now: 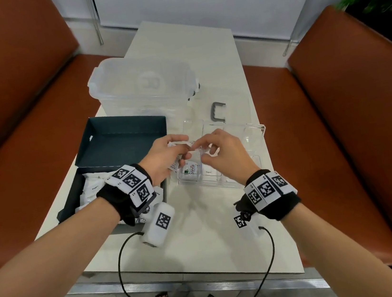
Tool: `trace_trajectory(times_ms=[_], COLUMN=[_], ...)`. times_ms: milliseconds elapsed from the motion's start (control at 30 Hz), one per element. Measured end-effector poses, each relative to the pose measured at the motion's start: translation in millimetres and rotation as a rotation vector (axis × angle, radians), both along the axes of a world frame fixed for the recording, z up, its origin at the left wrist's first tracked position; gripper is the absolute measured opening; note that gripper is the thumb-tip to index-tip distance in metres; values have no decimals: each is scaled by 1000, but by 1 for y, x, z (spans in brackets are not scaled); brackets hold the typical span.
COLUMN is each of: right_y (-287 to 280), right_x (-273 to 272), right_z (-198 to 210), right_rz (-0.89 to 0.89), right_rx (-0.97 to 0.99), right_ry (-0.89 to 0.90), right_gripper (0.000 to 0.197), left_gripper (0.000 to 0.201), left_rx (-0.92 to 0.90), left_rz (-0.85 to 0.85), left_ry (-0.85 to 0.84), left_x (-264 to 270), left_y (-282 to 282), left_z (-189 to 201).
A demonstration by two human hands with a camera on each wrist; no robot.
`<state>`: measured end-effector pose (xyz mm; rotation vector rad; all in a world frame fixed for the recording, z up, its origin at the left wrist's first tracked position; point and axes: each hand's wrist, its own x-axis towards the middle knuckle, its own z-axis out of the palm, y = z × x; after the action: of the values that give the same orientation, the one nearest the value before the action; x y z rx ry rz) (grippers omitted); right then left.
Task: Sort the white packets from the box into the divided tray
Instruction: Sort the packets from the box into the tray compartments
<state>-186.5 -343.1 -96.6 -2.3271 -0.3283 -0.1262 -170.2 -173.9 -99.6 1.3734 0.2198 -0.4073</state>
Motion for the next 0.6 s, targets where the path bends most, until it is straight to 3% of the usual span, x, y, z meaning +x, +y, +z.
trace_trajectory(times_ms=[200, 333, 433, 600], right_y=[20, 22, 19, 27], right_x=[16, 33, 47, 56], right_z=[-1, -2, -5, -26], right_rz=[47, -7, -68, -20], right_rx=[87, 31, -95, -450], right_ry=[205, 171, 146, 252], right_gripper=[14, 20, 27, 34], left_gripper=[18, 11, 10, 10], left_rx=[200, 233, 238, 234], left_rz=[-36, 0, 10, 47], left_ry=[-84, -101, -98, -88], left_x=[1, 8, 11, 9], left_y=[-2, 2, 10, 20], left_z=[-5, -7, -10, -16])
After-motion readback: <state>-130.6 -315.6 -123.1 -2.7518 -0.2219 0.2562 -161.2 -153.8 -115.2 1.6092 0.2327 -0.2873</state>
